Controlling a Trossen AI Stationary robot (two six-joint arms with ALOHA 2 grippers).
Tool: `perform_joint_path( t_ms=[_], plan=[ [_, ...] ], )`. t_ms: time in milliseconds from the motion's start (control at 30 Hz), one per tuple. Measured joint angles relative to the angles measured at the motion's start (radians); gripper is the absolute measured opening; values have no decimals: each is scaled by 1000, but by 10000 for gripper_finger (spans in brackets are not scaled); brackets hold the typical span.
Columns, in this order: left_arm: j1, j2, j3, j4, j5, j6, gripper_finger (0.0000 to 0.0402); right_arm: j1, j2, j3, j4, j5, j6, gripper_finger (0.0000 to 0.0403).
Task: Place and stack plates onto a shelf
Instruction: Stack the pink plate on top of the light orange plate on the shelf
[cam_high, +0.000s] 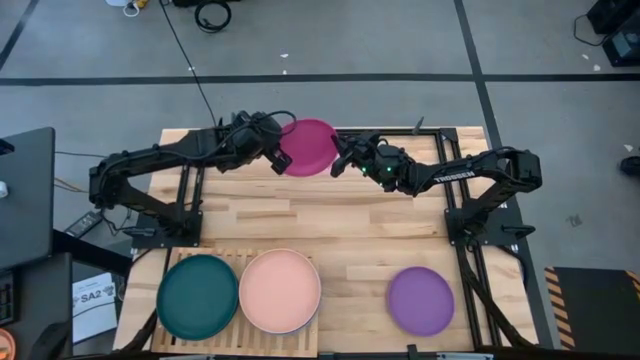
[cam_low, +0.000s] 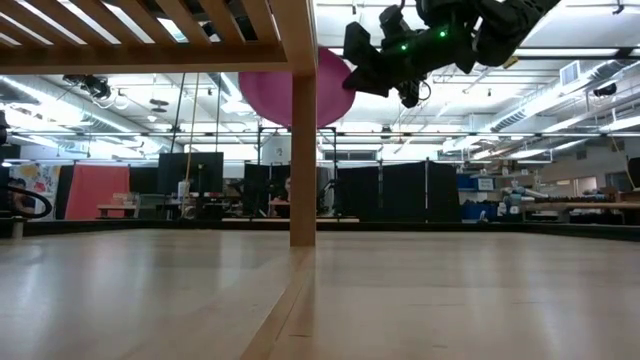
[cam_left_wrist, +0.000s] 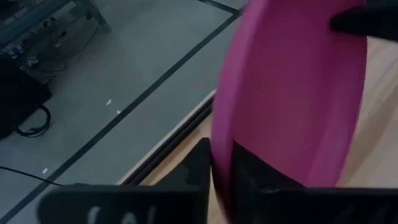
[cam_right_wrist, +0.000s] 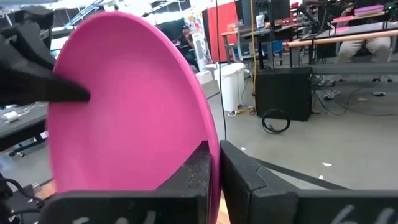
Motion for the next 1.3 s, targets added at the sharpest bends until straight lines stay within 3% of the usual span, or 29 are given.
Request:
perform_joint_path(
  t_ms=[100, 433, 967, 1133, 1300],
  plan=[
    [1, -1, 2, 7, 1, -2, 23, 0, 0, 0, -4, -1, 0, 35],
    [0, -2, 2, -7, 1, 6, 27, -1, 0, 0, -3, -52, 1, 47],
    [-1, 2, 0, -12, 14, 14, 26, -9, -1, 0, -43, -180, -31, 219],
    [-1, 2, 0, -13, 13, 12, 26, -10, -27, 0, -77, -205, -33, 252],
    [0, 2, 0, -12, 9, 20, 27, -10, -111, 0, -233, -222, -82, 264]
  ],
)
